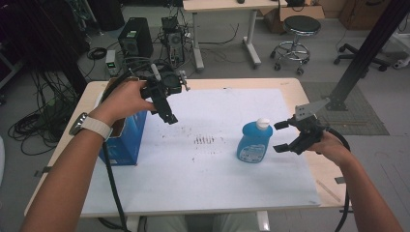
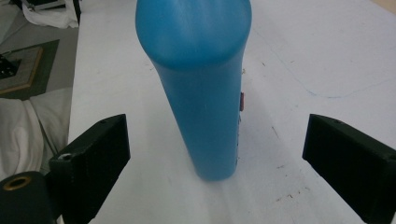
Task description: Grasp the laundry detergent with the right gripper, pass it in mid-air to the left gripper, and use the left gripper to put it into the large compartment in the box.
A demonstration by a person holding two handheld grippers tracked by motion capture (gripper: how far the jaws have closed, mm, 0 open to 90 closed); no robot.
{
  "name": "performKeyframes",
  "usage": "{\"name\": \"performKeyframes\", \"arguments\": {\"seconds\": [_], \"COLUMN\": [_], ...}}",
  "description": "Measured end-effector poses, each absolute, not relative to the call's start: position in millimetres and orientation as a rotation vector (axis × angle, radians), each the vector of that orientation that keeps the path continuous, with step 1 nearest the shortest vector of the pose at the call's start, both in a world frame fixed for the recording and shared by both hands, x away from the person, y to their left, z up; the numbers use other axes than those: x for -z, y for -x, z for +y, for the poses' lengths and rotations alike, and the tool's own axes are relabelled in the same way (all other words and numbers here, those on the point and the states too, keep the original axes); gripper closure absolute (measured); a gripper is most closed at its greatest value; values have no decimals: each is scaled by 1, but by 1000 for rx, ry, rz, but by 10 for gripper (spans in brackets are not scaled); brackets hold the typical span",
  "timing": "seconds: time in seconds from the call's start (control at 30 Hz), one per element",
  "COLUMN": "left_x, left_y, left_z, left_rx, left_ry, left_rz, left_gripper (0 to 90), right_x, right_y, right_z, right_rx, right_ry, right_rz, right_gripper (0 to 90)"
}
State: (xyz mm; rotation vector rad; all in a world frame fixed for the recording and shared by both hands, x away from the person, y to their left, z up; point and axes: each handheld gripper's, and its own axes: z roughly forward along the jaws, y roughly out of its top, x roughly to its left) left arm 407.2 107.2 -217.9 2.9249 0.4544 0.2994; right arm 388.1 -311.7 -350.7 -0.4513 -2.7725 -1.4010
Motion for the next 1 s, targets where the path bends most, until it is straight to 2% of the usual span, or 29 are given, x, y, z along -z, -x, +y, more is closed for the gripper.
{"name": "performKeyframes", "arguments": {"seconds": [1.0], "left_x": [218], "left_y": [-406], "left_z": [109], "left_rx": [-302], "left_ry": [-2925], "left_rz": [472], "left_gripper": [62], "right_x": [367], "right_y": [-390], "right_z": [-298], "right_rx": [1442], "right_ry": [433], "right_rz": [-2767], "right_gripper": [75]}}
